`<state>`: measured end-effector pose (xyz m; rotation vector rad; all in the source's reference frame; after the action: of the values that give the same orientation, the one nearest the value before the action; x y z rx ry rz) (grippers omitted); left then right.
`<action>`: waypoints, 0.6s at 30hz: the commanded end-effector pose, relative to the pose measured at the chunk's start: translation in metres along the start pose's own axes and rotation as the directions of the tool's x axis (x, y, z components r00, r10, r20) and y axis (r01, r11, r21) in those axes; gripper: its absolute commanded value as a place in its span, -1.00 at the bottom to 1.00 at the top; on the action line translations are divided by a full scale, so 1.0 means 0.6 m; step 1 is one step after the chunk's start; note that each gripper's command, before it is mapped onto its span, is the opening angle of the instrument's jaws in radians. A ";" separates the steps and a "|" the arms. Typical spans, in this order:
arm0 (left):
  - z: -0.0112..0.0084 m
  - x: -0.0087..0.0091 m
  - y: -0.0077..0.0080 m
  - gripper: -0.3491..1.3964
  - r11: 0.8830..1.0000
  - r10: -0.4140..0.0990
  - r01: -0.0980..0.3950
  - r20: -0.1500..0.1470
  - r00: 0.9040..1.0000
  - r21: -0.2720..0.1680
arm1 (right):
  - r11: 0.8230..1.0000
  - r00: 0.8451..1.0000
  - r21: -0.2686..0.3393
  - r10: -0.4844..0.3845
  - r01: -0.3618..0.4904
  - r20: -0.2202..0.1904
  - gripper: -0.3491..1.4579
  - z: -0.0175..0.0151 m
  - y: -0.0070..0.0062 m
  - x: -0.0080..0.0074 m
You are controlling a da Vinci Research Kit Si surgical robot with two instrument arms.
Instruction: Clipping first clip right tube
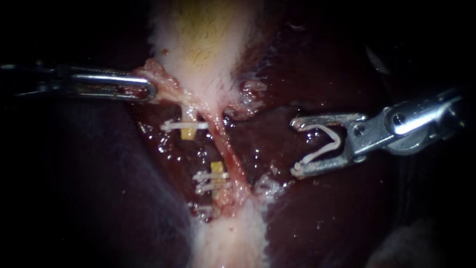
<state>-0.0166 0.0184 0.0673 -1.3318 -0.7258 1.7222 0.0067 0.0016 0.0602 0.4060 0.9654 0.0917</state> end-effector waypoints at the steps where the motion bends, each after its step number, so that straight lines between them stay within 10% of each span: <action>1: 0.0002 -0.0002 -0.0001 -1.00 1.000 0.001 -0.001 0.000 1.000 0.000 | 1.000 1.000 0.006 0.014 -0.014 0.001 -0.06 0.0006 0.0000 -0.0001; 18: 0.0016 -0.0003 0.0006 -1.00 1.000 0.000 0.000 -0.003 1.000 0.006 | 0.984 0.989 0.095 0.150 -0.151 0.010 -0.06 0.0153 0.0008 -0.0024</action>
<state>-0.0176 0.0182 0.0673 -1.3311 -0.7185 1.7206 0.0138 -0.0011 0.0664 0.5759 0.9380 0.1849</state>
